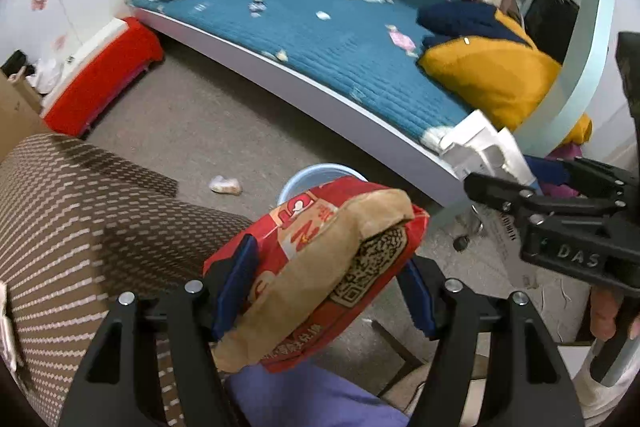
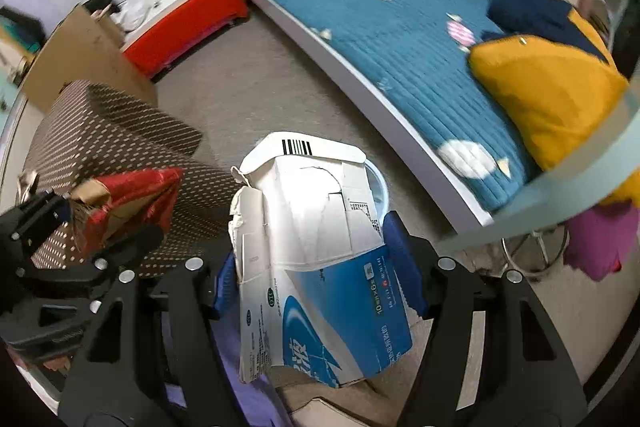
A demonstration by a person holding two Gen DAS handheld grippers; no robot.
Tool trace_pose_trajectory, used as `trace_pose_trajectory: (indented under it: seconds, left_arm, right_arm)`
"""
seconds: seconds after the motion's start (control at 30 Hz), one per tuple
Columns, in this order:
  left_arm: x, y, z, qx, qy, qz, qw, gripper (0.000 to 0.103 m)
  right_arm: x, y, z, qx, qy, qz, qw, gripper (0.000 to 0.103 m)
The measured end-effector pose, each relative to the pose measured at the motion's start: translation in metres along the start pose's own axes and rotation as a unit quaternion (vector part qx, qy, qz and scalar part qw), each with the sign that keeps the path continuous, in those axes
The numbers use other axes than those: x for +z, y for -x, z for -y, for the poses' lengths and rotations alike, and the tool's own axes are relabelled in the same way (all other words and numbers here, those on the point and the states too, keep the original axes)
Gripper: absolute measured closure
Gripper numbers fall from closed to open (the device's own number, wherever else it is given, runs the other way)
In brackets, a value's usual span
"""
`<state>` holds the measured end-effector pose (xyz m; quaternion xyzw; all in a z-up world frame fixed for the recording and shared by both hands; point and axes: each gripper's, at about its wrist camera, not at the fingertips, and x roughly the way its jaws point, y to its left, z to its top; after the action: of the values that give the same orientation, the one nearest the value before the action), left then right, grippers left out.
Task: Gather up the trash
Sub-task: 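Carry the red bag and tissue box over the bucket and open both tools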
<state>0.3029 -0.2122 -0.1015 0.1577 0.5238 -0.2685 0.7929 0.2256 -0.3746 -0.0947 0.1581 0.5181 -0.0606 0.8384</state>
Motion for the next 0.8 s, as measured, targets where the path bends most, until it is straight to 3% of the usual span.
trace_pose_trajectory:
  seconds: [0.2, 0.3, 0.37, 0.47, 0.8]
  left_arm:
    - [0.015, -0.043, 0.026, 0.004, -0.019, -0.031, 0.9993, 0.036]
    - [0.026, -0.052, 0.033, 0.008, -0.018, -0.012, 0.9997, 0.033]
    - [0.031, -0.053, 0.034, 0.024, -0.012, 0.009, 0.9996, 0.024]
    - [0.032, -0.052, 0.031, 0.013, -0.014, 0.014, 0.9997, 0.023]
    - [0.02, -0.034, -0.014, 0.047, 0.029, 0.007, 0.9984, 0.023]
  right_arm:
    - [-0.004, -0.016, 0.036, -0.015, -0.037, -0.019, 0.999, 0.039]
    - [-0.005, -0.026, 0.05, -0.023, -0.054, -0.031, 0.998, 0.039]
    - [-0.005, -0.031, 0.056, -0.026, -0.066, -0.037, 0.997, 0.039]
    - [-0.004, -0.036, 0.06, -0.029, -0.074, -0.041, 0.996, 0.039]
    - [0.016, -0.069, 0.02, -0.005, -0.038, -0.063, 0.997, 0.036]
